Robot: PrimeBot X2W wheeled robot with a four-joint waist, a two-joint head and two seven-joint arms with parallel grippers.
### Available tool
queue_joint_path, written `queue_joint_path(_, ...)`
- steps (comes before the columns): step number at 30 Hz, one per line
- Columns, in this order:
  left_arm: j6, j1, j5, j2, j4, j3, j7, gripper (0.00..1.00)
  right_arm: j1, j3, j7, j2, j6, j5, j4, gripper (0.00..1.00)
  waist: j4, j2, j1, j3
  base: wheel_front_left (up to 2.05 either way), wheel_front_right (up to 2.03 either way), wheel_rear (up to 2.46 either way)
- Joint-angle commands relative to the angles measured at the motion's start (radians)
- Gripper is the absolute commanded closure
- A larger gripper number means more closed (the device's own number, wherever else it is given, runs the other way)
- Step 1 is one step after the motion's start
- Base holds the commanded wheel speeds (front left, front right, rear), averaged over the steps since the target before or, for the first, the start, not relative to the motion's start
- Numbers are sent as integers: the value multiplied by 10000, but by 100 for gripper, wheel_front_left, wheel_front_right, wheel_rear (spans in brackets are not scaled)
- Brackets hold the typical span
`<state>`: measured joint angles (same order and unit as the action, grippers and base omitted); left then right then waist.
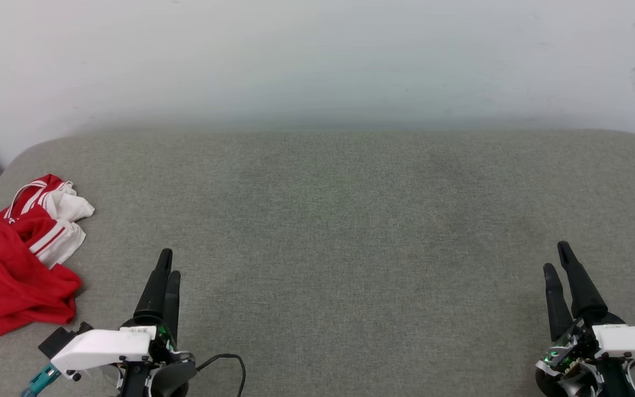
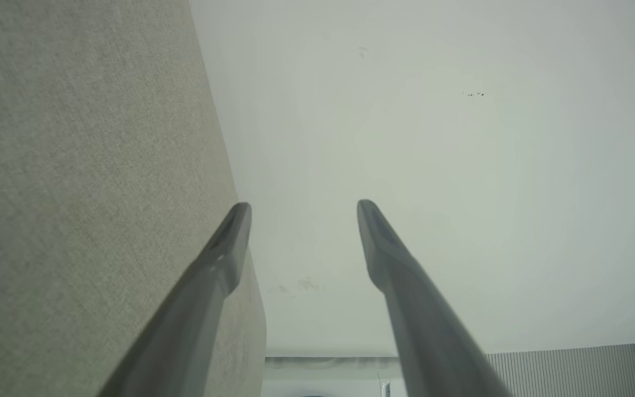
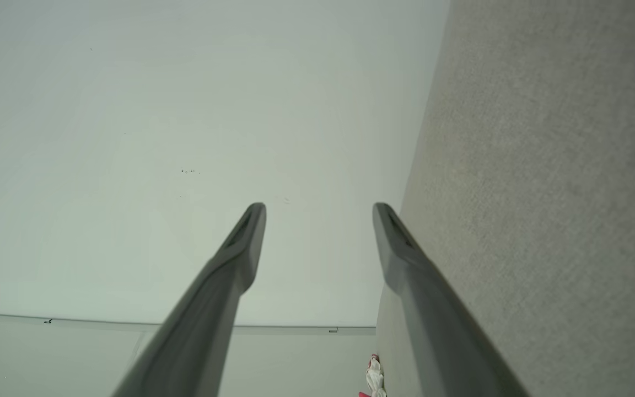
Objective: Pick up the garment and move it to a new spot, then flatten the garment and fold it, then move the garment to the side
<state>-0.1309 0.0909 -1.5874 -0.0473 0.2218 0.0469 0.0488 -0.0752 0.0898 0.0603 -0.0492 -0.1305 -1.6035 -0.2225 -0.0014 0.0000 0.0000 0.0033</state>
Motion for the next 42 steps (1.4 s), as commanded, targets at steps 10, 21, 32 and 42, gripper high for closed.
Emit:
queue_joint_path(10,-7,308,1024,-22,-783,-256,-476,0,-76,-268,-567,-227,-2,938,638,0,0,0,0,6,0,0,0)
queue_joint_path(21,-6,457,4248,-25,-957,-631,-941,0,-6,-385,-1057,-494,-2,5003,1024,0,0,0,0,8,0,0,0)
queue_joint_path(32,262,544,7275,-27,-810,-1005,-1323,0,6,-400,-1219,-393,-3,8036,999,0,-9,0,0,-8,0,0,0)
queue_joint_path(42,607,593,9306,-174,-577,-1247,-1634,0,67,-273,-1166,-262,-3,10130,1173,0,7,0,0,-30,0,0,0)
